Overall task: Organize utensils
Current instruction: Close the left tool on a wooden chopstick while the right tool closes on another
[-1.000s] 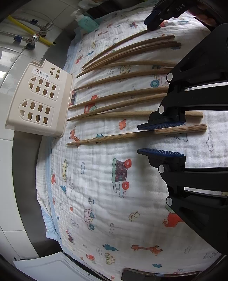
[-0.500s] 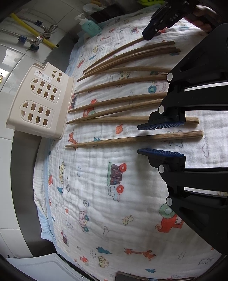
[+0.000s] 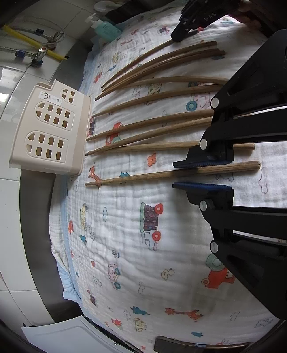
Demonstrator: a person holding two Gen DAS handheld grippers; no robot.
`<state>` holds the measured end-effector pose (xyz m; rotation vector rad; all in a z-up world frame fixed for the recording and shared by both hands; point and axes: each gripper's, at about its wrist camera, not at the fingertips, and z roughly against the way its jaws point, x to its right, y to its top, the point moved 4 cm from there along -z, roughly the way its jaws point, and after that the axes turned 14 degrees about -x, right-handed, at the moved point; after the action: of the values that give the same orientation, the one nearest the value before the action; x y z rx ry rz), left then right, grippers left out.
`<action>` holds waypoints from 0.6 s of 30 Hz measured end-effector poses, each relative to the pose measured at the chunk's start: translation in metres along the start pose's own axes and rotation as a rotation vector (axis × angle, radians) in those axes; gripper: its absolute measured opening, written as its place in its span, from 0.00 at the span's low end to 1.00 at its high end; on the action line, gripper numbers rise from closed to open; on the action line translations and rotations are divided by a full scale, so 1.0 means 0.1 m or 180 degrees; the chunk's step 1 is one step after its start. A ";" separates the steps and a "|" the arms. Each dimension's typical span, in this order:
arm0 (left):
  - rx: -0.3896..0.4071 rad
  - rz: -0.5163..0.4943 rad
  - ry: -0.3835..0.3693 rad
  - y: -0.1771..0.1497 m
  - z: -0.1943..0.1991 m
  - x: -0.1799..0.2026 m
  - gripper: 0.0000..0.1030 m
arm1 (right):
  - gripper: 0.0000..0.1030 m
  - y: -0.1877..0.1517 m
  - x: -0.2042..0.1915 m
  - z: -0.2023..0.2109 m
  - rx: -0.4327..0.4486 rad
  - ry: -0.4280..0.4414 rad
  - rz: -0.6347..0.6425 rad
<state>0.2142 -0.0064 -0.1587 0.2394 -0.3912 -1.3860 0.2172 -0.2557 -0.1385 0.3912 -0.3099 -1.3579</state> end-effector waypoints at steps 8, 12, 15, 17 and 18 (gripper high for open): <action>0.0035 -0.0008 0.0009 0.00 0.09 -0.08 0.06 | 0.07 -0.01 -0.04 0.18 0.0118 0.0058 -0.0039; 0.0155 -0.0041 0.0005 -0.01 0.22 -0.11 0.06 | 0.07 0.01 -0.07 0.36 0.0243 0.0082 -0.0043; 0.0167 -0.0096 -0.0050 -0.02 0.26 -0.10 0.06 | 0.07 0.01 -0.09 0.42 0.0286 0.0065 -0.0040; 0.0153 -0.0117 -0.0137 -0.04 0.25 -0.10 0.06 | 0.07 -0.01 -0.09 0.43 0.0274 0.0072 -0.0060; 0.0152 -0.0117 -0.0143 -0.04 0.24 -0.09 0.06 | 0.07 -0.02 -0.09 0.42 0.0263 0.0072 -0.0069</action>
<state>0.1991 0.0034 -0.1392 0.2560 -0.4596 -1.4211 0.1957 -0.2513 -0.1015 0.4795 -0.3447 -1.3638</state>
